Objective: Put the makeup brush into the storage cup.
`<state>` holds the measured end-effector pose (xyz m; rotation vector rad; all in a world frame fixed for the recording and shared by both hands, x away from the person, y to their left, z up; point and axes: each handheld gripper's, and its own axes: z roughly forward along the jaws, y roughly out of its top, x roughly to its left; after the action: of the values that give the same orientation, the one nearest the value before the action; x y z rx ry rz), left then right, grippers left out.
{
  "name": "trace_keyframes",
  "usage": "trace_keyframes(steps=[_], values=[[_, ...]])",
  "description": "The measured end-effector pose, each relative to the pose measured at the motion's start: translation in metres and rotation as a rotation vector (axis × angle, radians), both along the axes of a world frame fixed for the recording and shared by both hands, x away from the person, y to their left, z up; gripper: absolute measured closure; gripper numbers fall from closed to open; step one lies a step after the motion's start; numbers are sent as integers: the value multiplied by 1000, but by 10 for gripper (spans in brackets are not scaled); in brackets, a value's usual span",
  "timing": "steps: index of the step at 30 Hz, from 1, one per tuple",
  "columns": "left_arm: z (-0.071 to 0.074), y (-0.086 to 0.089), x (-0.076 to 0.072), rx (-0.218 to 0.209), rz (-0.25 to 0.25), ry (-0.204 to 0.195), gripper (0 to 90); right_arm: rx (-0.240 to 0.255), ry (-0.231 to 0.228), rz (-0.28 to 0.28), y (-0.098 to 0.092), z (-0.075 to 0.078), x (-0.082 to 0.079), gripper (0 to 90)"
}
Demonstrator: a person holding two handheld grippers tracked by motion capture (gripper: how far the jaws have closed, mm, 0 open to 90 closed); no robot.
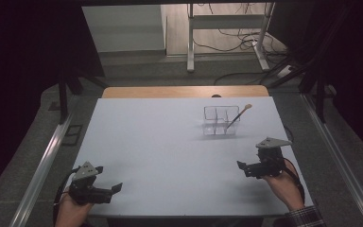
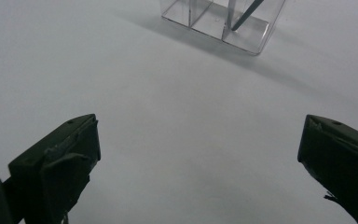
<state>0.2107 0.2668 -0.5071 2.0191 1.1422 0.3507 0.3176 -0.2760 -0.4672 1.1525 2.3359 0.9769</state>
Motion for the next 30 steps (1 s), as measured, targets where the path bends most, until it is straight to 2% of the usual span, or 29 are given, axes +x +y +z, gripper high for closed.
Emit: trace_keyframes(steps=[10,30], values=[[0,0,0,14,-5,0,12,-2,9,-1,-5,-3,-8,0],[-1,-2,1,14,-2,0,11,1,6,-16,-17,-5,-26,0]])
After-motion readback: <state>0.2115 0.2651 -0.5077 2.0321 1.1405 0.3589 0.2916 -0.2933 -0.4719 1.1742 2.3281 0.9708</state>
